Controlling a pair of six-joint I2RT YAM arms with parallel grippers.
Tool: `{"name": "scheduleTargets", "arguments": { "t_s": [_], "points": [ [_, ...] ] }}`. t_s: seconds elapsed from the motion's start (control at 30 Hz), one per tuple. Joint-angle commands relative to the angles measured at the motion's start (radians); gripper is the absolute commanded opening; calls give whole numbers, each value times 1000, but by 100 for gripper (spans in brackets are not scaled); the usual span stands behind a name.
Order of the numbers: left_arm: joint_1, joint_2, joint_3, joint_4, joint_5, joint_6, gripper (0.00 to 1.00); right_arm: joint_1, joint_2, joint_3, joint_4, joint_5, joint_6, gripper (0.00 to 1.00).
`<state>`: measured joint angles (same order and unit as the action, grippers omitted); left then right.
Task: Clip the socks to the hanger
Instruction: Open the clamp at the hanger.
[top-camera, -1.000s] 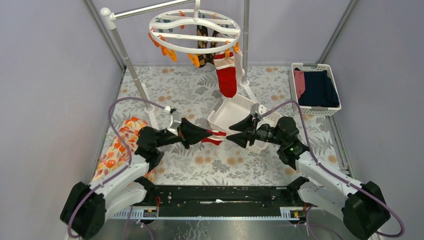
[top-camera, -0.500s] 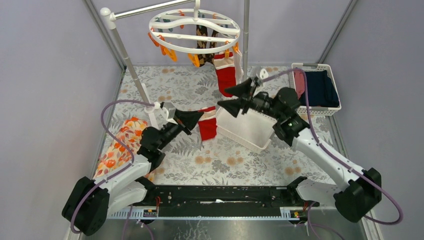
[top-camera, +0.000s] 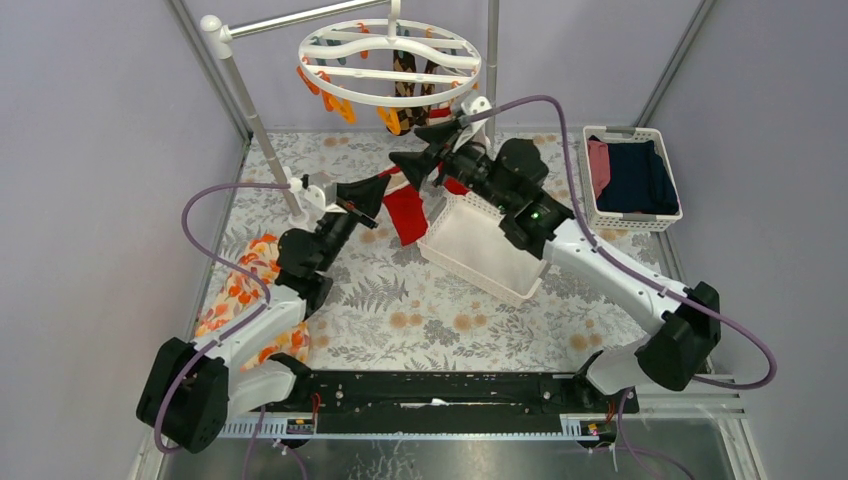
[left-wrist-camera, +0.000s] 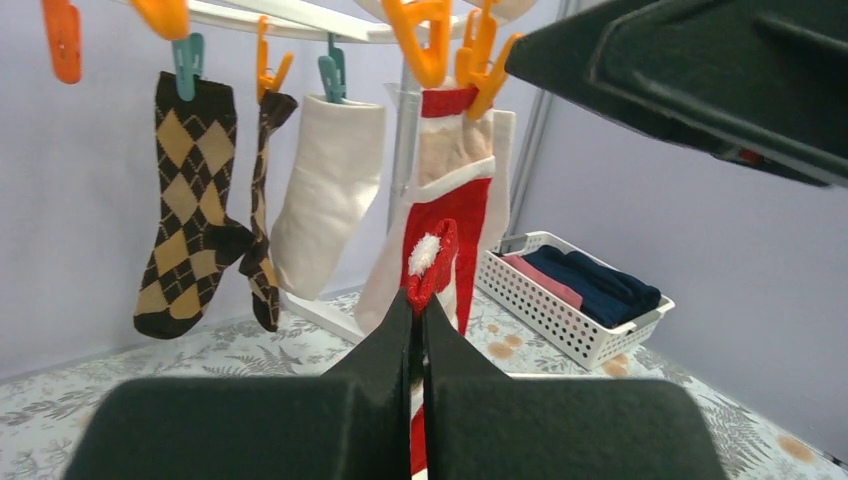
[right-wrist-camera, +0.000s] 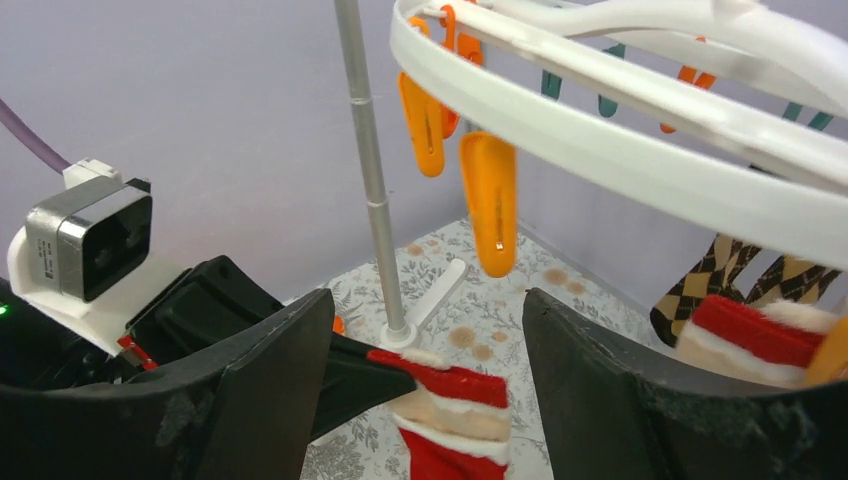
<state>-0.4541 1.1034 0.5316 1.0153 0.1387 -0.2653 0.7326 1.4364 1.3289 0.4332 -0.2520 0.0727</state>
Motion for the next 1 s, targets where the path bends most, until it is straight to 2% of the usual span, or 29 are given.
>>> {"name": "scheduleTargets", "arguments": {
  "t_s": [0.0,0.1,0.23,0.33,0.43,0.53,0.63,0.87,0.97],
  "points": [
    [34,3,-12,88,-38,5,0,123,19,64,-21,346,-101,77],
    [62,-11,-64,108,-28,-16,0,202,39,93,-34,554,-116,76],
    [110,-32,-115,119,-21,-65,0,338,97,162,-5,915,-187,77],
    [121,-41,-111,63,-21,-80,0,426,164,212,121,1157,-312,83],
    [96,-74,-131,33,-71,-32,0,495,263,288,356,1347,-558,90],
    [78,-117,-146,3,-104,-6,0,532,370,393,531,1425,-759,91],
    [69,-148,-145,-42,-111,14,0,535,411,471,589,1462,-819,88],
    [67,-185,-159,-68,-133,24,0,528,360,454,523,1481,-765,73],
    [68,-187,-158,-71,-128,20,0,517,341,446,450,1476,-714,71]
  ]
}}
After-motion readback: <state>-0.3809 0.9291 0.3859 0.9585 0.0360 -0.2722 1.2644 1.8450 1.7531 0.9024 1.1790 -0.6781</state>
